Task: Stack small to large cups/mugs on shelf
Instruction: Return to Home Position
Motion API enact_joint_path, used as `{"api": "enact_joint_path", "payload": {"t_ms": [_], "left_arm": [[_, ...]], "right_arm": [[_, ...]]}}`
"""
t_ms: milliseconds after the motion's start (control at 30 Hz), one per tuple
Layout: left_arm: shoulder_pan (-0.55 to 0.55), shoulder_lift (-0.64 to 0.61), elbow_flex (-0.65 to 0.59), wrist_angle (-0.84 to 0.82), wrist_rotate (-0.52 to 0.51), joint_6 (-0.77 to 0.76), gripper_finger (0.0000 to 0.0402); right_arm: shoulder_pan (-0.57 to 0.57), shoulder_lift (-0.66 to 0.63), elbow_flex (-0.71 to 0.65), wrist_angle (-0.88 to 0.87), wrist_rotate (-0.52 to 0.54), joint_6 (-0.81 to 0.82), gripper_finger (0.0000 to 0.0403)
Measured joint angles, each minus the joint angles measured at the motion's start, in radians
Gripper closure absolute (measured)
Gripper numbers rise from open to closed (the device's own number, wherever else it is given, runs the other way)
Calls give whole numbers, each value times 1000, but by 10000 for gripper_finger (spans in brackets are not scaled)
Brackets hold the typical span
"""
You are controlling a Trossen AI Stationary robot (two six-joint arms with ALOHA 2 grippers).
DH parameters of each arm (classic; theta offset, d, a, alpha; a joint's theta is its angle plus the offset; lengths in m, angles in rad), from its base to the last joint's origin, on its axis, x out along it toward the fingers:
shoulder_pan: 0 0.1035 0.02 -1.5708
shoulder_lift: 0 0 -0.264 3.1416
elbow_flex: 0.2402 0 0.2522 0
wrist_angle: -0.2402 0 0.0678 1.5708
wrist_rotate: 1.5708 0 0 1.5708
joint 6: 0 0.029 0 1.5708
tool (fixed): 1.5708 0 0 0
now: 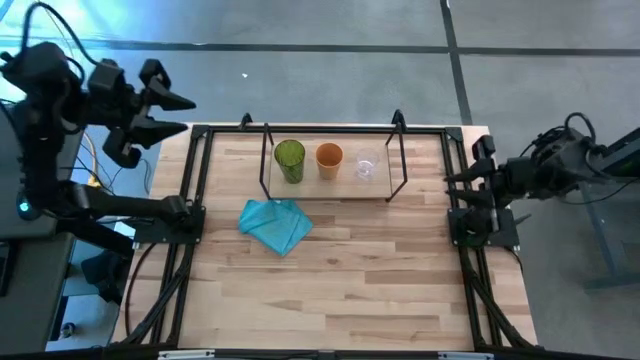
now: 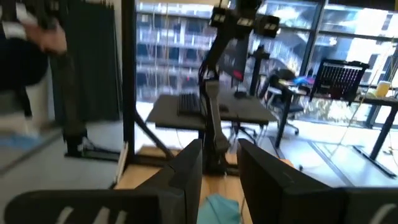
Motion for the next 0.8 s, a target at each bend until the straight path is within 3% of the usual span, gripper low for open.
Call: {"api": "enact_joint_path", "payload": {"t_ms": [233,533,800], "left_arm": [[0,-126,-312,305,35,-70,202],[0,-265,-699,684,35,-186,202],[-1,-312,-914,913,100,-396,202]], "right_arm": [[0,-180,-251,226,-21,-28,308],[0,-318,-428,295,-18,-4,308],[0,-392,-562,411,-12,26,308]]}}
